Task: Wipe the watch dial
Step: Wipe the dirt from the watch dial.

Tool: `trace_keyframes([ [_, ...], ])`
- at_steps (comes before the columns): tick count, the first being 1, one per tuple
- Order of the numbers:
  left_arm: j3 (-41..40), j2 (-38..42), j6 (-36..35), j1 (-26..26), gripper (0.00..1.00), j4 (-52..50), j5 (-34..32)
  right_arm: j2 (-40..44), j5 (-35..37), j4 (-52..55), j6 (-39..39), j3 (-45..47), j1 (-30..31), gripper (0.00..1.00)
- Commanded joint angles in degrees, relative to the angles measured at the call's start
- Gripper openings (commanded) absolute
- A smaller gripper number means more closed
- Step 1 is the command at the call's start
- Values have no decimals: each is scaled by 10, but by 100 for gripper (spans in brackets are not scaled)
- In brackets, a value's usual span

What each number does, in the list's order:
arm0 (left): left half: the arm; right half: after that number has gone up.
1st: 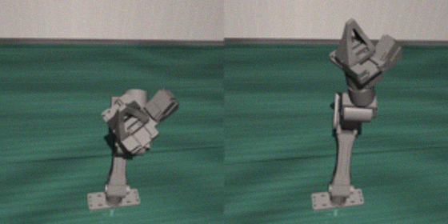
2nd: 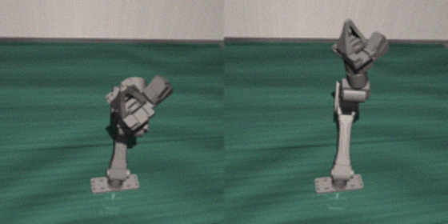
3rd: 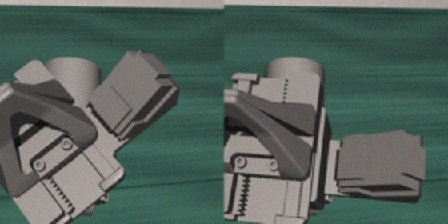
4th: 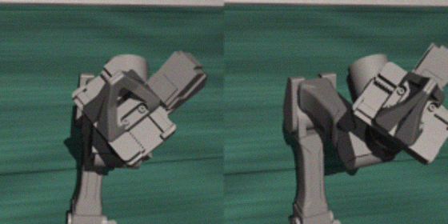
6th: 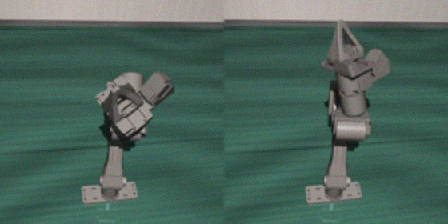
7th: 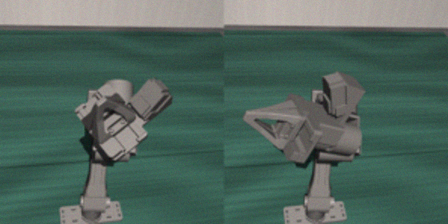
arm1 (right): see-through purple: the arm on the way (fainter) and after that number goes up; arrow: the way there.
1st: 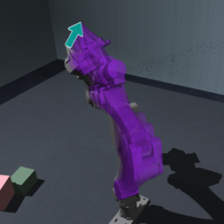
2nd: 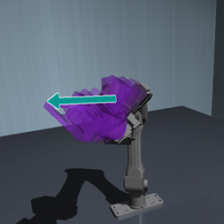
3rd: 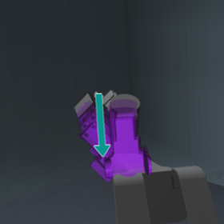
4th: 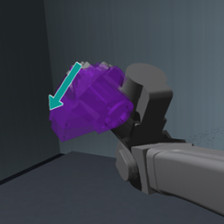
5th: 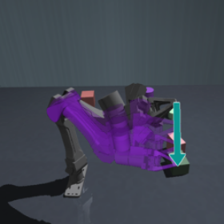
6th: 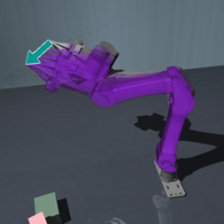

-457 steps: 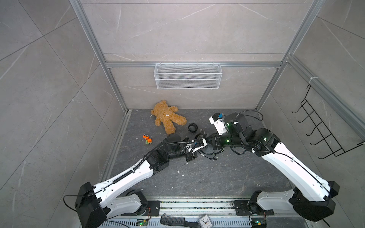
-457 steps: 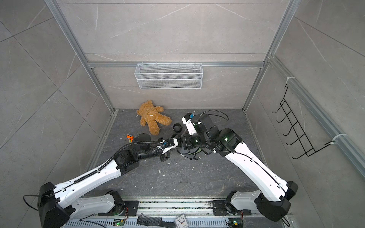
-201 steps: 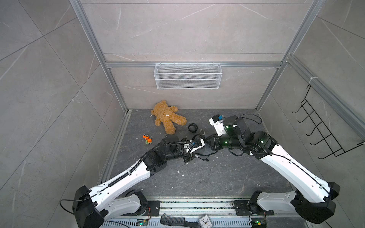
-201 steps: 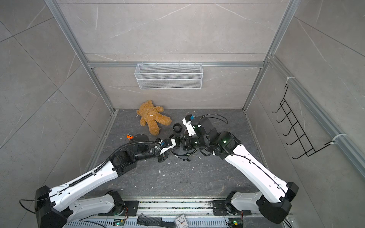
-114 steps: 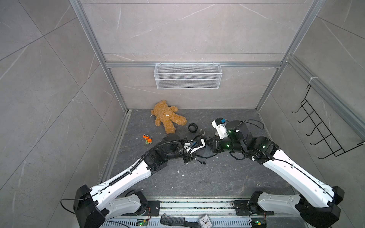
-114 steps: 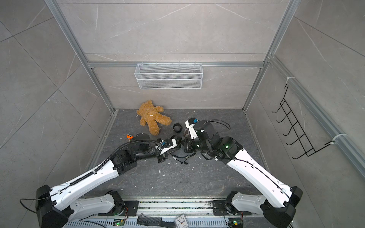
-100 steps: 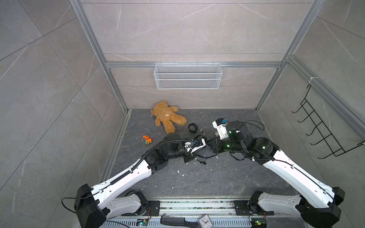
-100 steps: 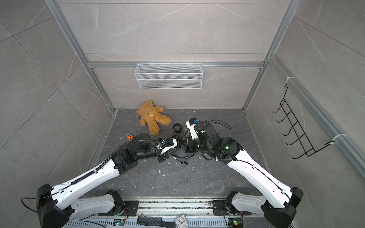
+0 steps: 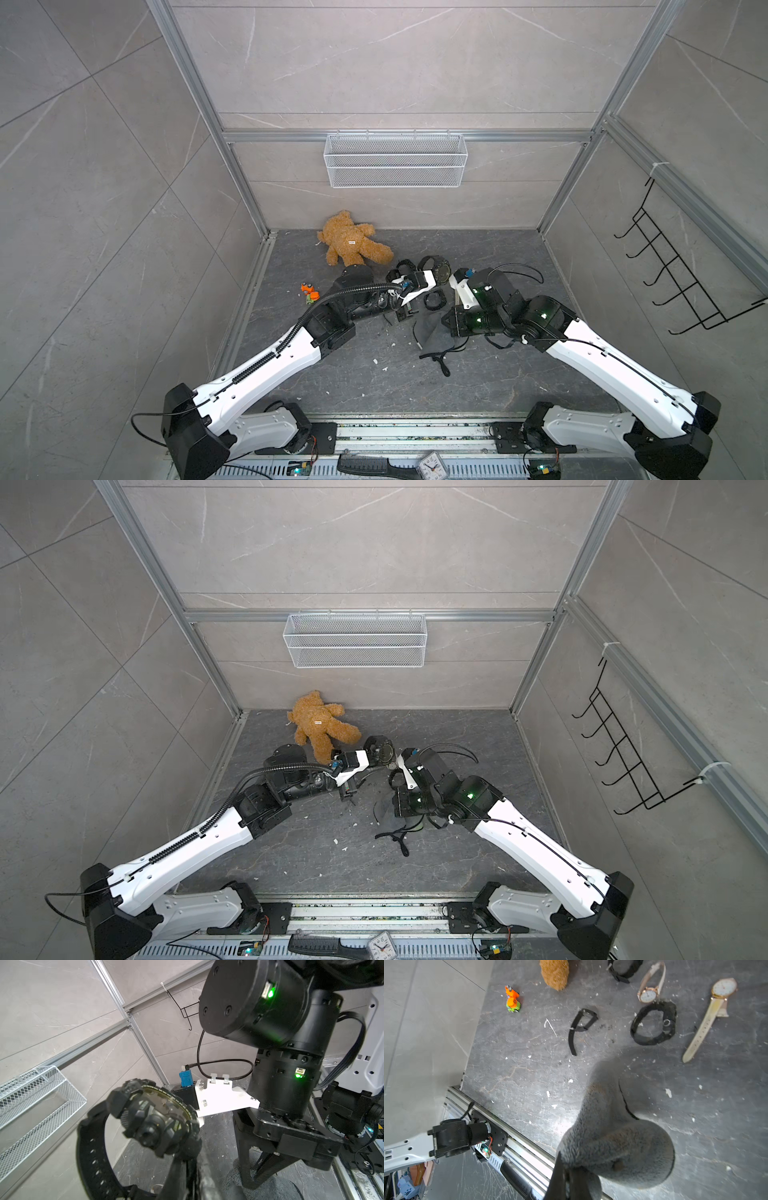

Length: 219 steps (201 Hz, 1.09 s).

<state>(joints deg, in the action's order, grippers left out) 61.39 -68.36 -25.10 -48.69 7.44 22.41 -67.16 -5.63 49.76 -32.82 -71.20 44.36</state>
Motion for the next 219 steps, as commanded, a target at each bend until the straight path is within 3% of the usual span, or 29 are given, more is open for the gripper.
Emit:
trace_keyframes([
  [1, 9, -7, 0, 4, 0, 38, 17, 13, 25, 35, 11, -39, 1, 0],
  [68, 5, -21, 6, 11, 0, 40, 20, 2, 47, 80, 42, -126, 1, 0],
  [161, -16, -33, 11, 17, 0, 27, 18, -67, 56, 137, 108, -350, 1, 0],
  [219, -21, -29, 17, 18, 0, 39, 24, -96, 26, 79, 110, -325, 2, 0],
])
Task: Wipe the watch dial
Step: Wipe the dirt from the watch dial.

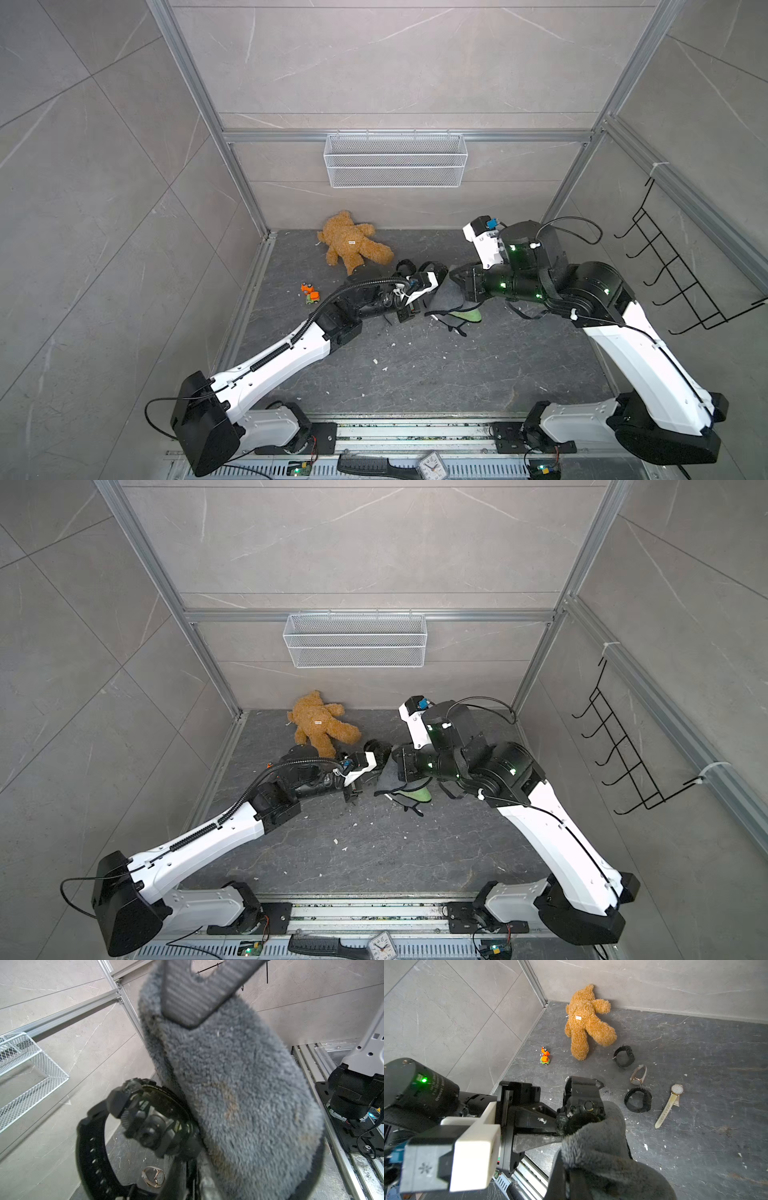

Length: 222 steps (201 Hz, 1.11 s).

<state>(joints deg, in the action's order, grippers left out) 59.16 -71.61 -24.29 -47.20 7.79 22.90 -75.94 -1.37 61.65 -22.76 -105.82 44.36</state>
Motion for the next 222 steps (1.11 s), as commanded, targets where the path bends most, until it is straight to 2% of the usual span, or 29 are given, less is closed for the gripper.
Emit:
trace_keyframes([
  [1, 1, 4, 8, 4, 0, 35, 19, -8, -17, -42, 10, 22, 1, 0],
  [84, -3, 33, 3, 4, 0, 40, 26, -18, -33, -128, -16, 124, 0, 0],
  [129, -7, 53, 3, 5, 0, 42, 27, 1, -55, -163, -36, 183, -30, 0],
  [186, 7, 66, 20, 6, 0, 44, 40, 11, -72, -178, -39, 215, -47, 0],
  [222, 4, 75, 14, 6, 0, 27, 27, 21, -55, -152, -35, 230, -59, 0],
])
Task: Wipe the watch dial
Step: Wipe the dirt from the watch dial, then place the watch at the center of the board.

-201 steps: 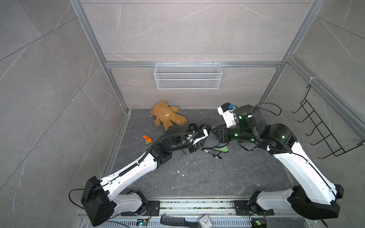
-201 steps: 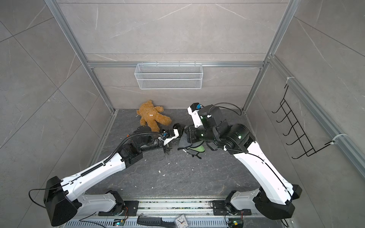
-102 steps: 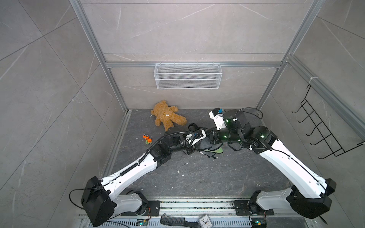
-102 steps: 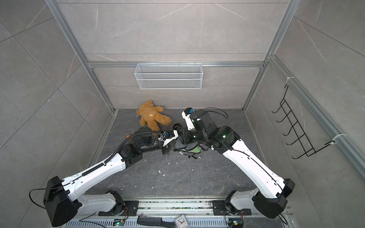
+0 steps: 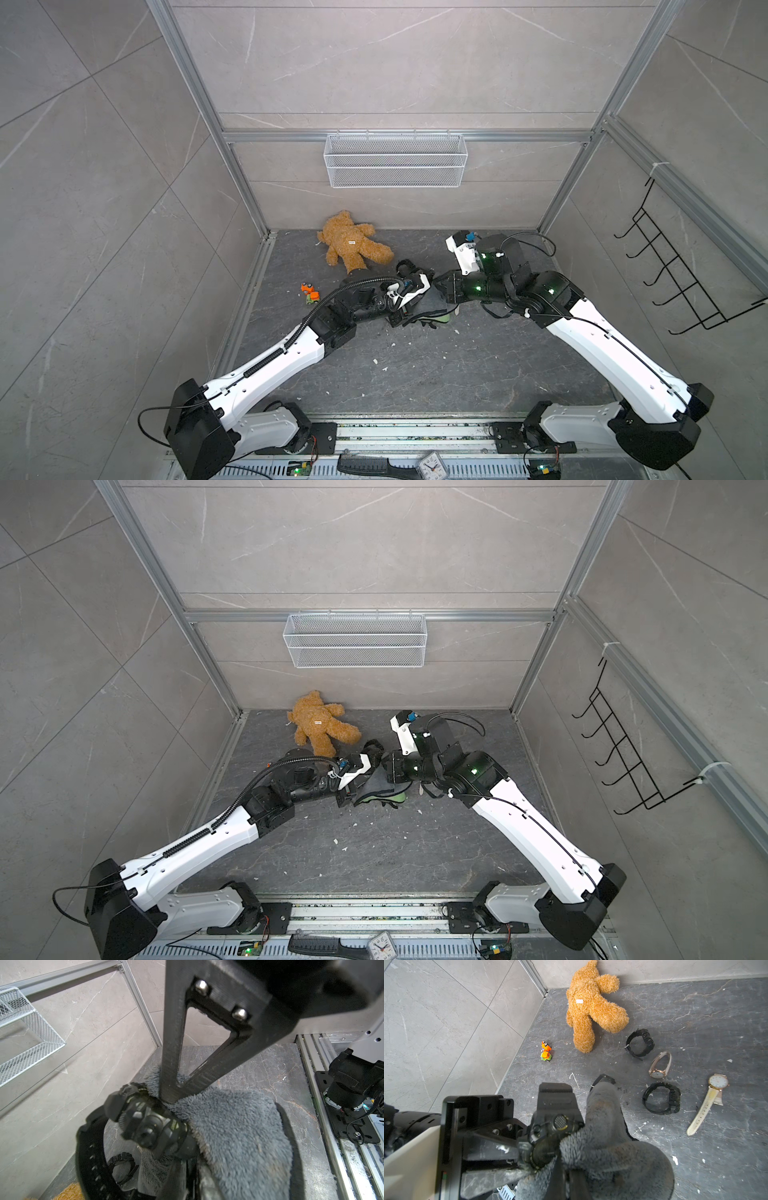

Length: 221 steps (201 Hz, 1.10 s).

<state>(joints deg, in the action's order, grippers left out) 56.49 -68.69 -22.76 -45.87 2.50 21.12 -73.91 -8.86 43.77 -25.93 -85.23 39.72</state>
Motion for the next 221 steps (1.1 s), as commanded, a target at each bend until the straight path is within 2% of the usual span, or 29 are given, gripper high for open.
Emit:
trace_keyframes([
  [1, 30, 46, -1, -7, 0, 79, 44, 1, 21, 28, -3, 24, -13, 0],
  [51, 43, 24, -18, -8, 0, -1, 3, 35, 67, 100, 18, 18, -62, 0],
  [106, 35, -19, 21, -8, 0, -64, -48, 30, 167, 200, 52, -46, -133, 0],
  [147, -14, -33, 82, -8, 0, -49, -92, -15, 259, 254, 63, -129, -165, 0],
  [189, -37, -76, 126, -9, 0, -70, -129, -57, 285, 265, 53, -155, -185, 0],
  [221, -74, -106, 153, -11, 0, -30, -143, -78, 292, 250, 49, -160, -196, 0],
])
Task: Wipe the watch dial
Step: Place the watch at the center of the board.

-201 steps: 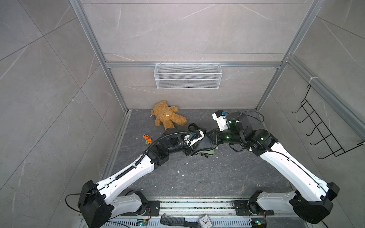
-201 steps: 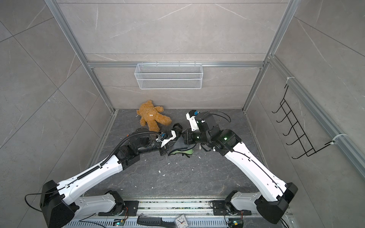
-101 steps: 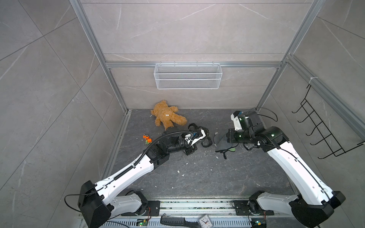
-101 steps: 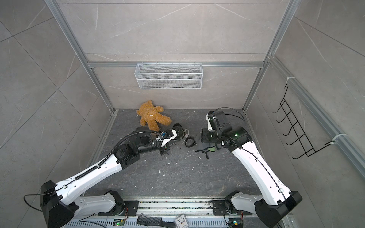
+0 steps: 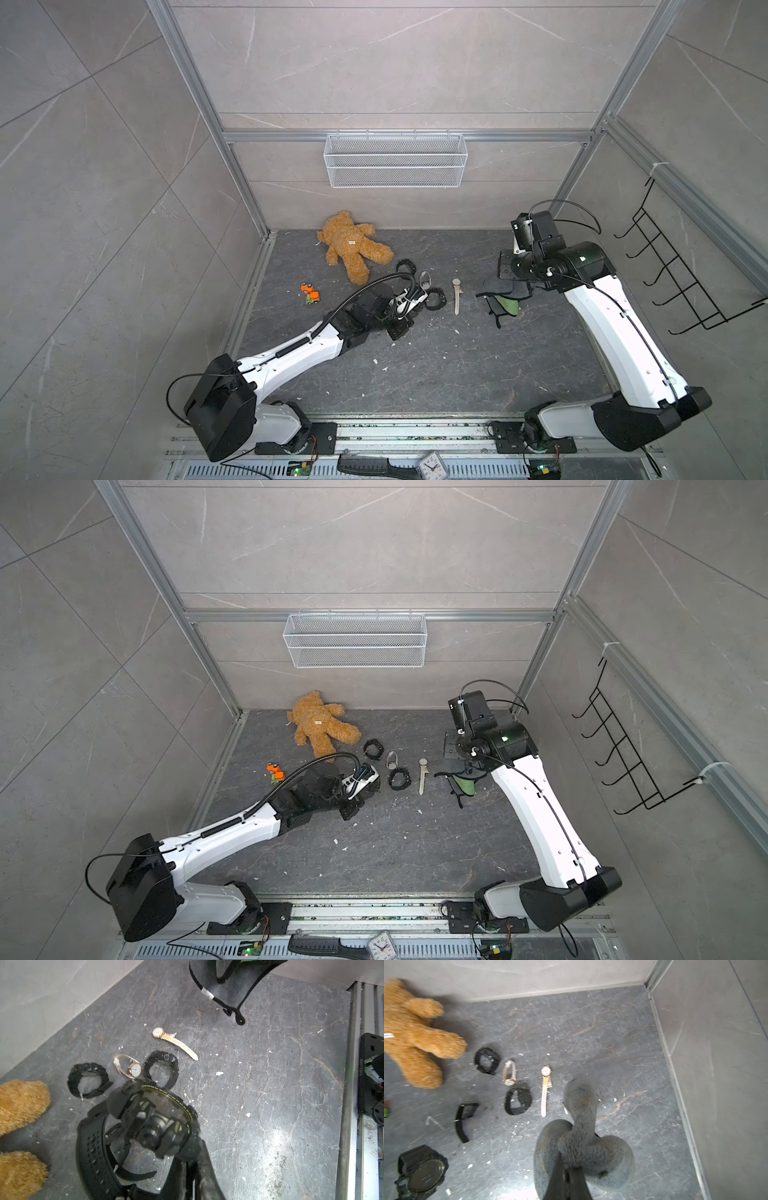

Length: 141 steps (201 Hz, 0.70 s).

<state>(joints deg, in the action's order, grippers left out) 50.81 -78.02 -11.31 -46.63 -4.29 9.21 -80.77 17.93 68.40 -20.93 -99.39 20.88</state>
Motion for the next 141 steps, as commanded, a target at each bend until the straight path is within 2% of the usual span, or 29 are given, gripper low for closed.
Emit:
trace_keyframes([
  [1, -18, -13, 39, -4, 0, 39, -27, -10, 24, 3, -1, -19, -8, 0],
  [25, -26, -35, 43, -4, 0, 36, -52, -24, 32, 1, -7, -27, -12, 0],
  [57, -31, -57, 42, -4, 0, 37, -30, -50, 55, -5, -6, -41, -19, 0],
  [106, -15, -106, 36, -4, 0, 47, -5, -115, 90, -5, 8, -110, -26, 0],
  [141, 4, -141, 23, -5, 0, 45, 1, -160, 80, -4, 16, -163, -43, 0],
])
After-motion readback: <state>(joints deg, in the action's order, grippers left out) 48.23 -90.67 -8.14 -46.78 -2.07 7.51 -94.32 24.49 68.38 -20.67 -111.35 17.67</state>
